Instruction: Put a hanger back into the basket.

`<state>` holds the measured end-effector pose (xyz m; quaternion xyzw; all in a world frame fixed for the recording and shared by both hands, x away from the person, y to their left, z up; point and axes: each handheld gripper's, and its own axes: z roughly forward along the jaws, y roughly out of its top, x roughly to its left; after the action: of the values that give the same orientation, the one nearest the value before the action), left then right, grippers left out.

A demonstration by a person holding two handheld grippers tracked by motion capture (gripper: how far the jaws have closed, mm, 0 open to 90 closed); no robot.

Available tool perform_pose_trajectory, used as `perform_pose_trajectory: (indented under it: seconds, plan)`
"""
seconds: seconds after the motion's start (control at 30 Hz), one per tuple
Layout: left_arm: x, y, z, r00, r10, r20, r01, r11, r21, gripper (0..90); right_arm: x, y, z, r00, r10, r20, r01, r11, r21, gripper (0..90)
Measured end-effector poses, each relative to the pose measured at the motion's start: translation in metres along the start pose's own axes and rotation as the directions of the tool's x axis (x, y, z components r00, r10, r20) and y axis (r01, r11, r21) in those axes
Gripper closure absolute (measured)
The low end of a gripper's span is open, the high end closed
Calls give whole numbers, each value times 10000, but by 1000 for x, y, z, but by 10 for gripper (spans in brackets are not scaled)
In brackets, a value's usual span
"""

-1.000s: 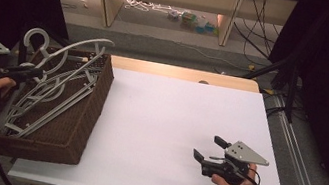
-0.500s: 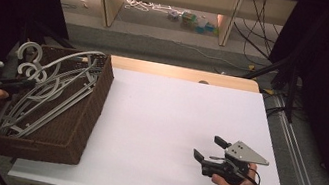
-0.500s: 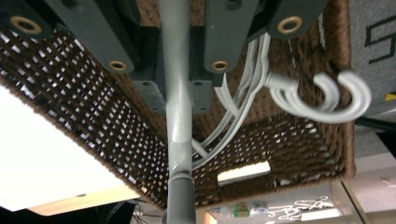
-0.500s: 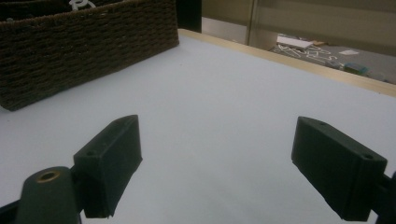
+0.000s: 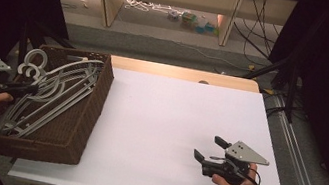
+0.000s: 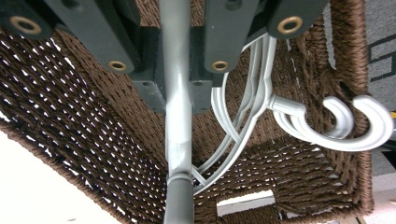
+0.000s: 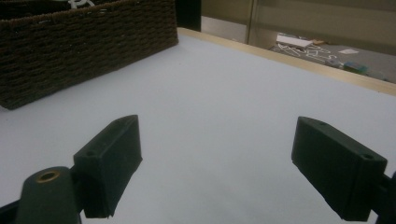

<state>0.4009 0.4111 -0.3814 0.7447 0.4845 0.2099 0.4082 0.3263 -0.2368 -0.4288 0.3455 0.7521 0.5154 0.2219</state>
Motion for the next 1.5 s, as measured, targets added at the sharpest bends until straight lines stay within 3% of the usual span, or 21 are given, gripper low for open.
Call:
perform_pose_trajectory:
  seconds: [0.3, 0.37, 0.67, 0.7, 0.77, 0.83, 0.87, 0.9, 0.93, 0.97, 1.0, 1.17, 1.23, 1.27, 1.3, 1.4, 1.5]
  plan:
    - [-1, -3, 17, 9999, 116, -25, -114, 9964, 840, 793, 1, 0, 0, 10000, 42, -38, -42, 9999, 103, 168]
    - [-2, -5, 22, 10000, -21, -63, 26, 9955, 942, 792, 1, 0, 0, 10000, 23, -22, -23, 10000, 73, 168]
    - [-1, -10, 28, 9966, -340, -752, 416, 9939, 1021, 767, 0, 0, 0, 10000, 54, 7, -54, 9997, 253, 168]
    - [0, -10, 28, 9962, -260, -835, 352, 9932, 1107, 760, 1, -1, 2, 9998, 132, -112, -132, 9999, -4, 168]
    - [0, -11, 29, 9949, -344, -949, 442, 9936, 1041, 748, 1, -1, 1, 10000, 43, -50, -42, 9999, 120, 168]
    - [3, -11, 26, 9943, -75, -1067, 230, 9892, 1445, 736, 1, -1, 1, 10000, 33, -55, -32, 9999, 135, 168]
    - [1, -12, 30, 9906, -517, -1268, 642, 9933, 965, 727, 1, -1, 1, 10000, 35, -60, -34, 9999, 142, 168]
    - [3, -12, 28, 9900, -194, -1398, 365, 9920, 1210, 719, 1, -1, 1, 10000, 49, -57, -48, 9999, 147, 168]
    - [2, -11, 30, 9876, -584, -1461, 746, 9914, 1080, 711, 1, -1, 0, 10000, 33, -17, -33, 9998, 215, 168]
    - [4, -10, 28, 9889, -336, -1448, 546, 9881, 1435, 708, 0, -2, 3, 10000, -49, -73, 48, 10000, -81, 168]
    - [3, -10, 30, 9857, -590, -1580, 798, 9884, 1292, 700, 0, -1, 3, 9999, -55, -84, 55, 10000, -27, 168]
    - [5, -11, 30, 9710, -682, -2290, 1060, 9819, 1572, 662, 0, -1, 2, 10000, -52, -68, 52, 10000, -3, 168]
    - [6, -10, 29, 9585, -867, -2717, 1247, 9842, 1259, 644, 0, -1, 2, 10000, -51, -68, 51, 10000, -9, 168]
    - [7, -10, 27, 9563, -948, -2766, 1226, 9888, 847, 611, 0, -1, 2, 10000, -59, -44, 59, 10000, 0, 167]
    - [7, -9, 25, 9592, -895, -2683, 1121, 9912, 703, 621, 0, -1, 2, 10000, -59, -73, 59, 10000, 10, 168]
    - [6, -6, 19, 9583, -815, -2737, 1015, 9930, 597, 591, 0, -1, 1, 9999, -107, 38, 106, 9998, 186, 168]
    - [1, -2, 17, 9579, -1184, -2617, 1243, 9922, 62, 555, 0, -1, 1, 10000, -77, 4, 76, 9998, 187, 168]
